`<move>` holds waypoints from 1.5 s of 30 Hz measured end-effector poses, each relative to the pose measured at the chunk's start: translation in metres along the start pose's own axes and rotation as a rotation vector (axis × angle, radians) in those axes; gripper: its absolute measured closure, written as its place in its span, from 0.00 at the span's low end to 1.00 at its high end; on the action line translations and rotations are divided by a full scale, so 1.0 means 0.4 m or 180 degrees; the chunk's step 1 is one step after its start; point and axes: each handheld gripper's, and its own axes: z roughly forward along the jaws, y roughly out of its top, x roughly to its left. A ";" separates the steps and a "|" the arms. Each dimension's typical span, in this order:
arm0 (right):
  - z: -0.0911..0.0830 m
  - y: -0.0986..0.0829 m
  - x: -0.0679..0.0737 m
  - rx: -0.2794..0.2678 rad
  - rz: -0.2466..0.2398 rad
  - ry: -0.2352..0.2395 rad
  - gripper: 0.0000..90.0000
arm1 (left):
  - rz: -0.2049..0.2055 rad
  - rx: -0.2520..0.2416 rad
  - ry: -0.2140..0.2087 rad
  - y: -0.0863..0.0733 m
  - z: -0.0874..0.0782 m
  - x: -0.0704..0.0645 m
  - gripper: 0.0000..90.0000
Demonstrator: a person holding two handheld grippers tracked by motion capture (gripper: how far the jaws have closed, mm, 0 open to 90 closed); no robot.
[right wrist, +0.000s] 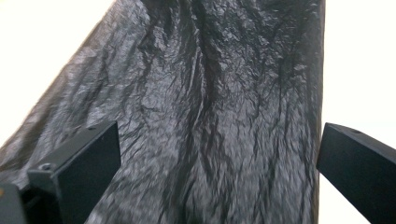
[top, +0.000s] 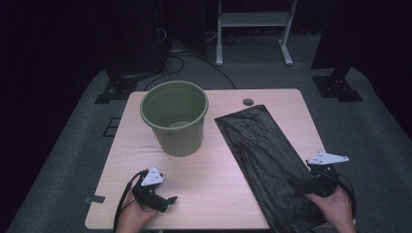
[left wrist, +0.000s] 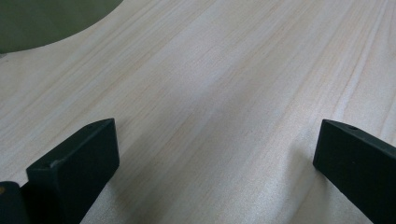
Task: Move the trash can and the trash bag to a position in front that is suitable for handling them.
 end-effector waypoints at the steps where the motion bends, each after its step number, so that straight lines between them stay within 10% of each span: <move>1: 0.000 0.000 0.000 0.0000 0.0000 0.0000 0.00 | 0.0000 0.0000 0.0000 0.000 0.000 0.000 0.00; 20: 0.186 0.036 0.015 0.0140 -0.0167 0.0079 0.00 | -0.0019 -0.0003 0.0017 0.002 0.002 0.000 0.00; 45: 0.197 0.018 0.012 0.0102 -0.0124 0.0150 0.00 | -0.0106 -0.0151 -0.0039 0.061 -0.057 0.001 0.00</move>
